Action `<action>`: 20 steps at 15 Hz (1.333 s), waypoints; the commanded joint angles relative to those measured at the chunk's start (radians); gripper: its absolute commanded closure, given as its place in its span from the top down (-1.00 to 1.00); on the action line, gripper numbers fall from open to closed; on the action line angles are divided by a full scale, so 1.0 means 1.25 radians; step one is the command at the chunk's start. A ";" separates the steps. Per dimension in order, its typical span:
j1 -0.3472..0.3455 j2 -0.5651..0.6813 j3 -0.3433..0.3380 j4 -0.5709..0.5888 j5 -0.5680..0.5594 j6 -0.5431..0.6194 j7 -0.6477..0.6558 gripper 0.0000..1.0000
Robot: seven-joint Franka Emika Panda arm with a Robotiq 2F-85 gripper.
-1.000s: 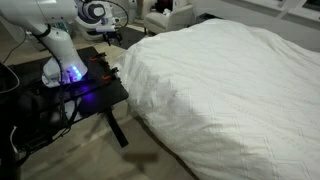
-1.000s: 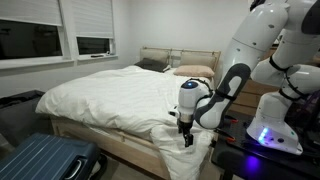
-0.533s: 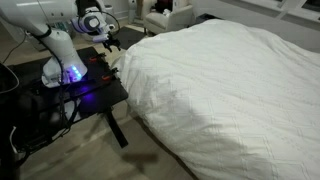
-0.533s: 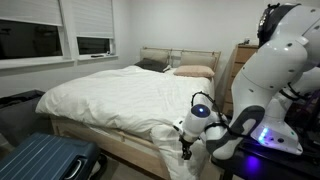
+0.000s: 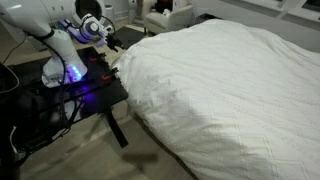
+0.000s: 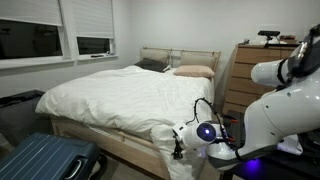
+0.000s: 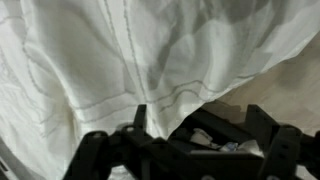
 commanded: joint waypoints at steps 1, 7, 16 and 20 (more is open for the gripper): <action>0.066 -0.123 -0.066 0.042 -0.031 -0.050 0.126 1.00; 0.031 -0.177 -0.106 0.094 -0.032 -0.139 0.180 1.00; -0.123 -0.164 -0.114 0.192 -0.033 -0.177 0.152 1.00; -0.159 -0.174 -0.112 0.229 -0.033 -0.197 0.156 1.00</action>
